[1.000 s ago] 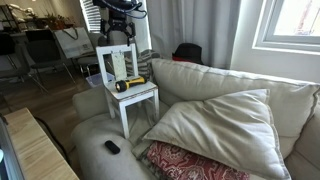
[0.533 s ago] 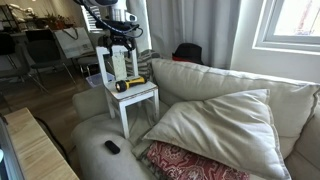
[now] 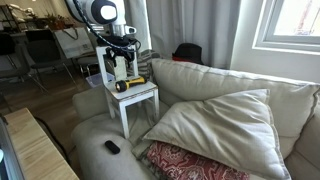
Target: Switch off the flashlight
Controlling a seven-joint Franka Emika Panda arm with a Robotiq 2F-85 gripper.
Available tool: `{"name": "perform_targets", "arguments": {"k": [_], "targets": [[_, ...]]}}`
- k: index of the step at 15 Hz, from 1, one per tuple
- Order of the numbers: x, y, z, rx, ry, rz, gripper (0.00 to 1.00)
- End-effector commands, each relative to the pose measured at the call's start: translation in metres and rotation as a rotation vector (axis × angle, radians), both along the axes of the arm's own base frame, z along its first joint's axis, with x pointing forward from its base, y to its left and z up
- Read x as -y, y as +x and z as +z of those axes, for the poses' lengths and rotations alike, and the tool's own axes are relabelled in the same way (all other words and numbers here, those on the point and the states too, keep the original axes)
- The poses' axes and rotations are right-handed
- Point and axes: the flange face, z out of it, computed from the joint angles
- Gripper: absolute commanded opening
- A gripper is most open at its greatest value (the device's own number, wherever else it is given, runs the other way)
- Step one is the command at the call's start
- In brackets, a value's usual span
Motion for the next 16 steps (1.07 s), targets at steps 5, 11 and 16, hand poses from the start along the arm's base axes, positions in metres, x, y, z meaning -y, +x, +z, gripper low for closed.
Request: {"name": "perform_targets", "arguments": {"k": [5,11,16], "targets": [[0.001,-0.003,-0.027,0.042,0.041,-0.062,0.19],[0.006,-0.006,-0.044,0.051,0.083,-0.091,0.0],[0.006,-0.006,-0.057,0.064,0.115,-0.106,0.0]]}}
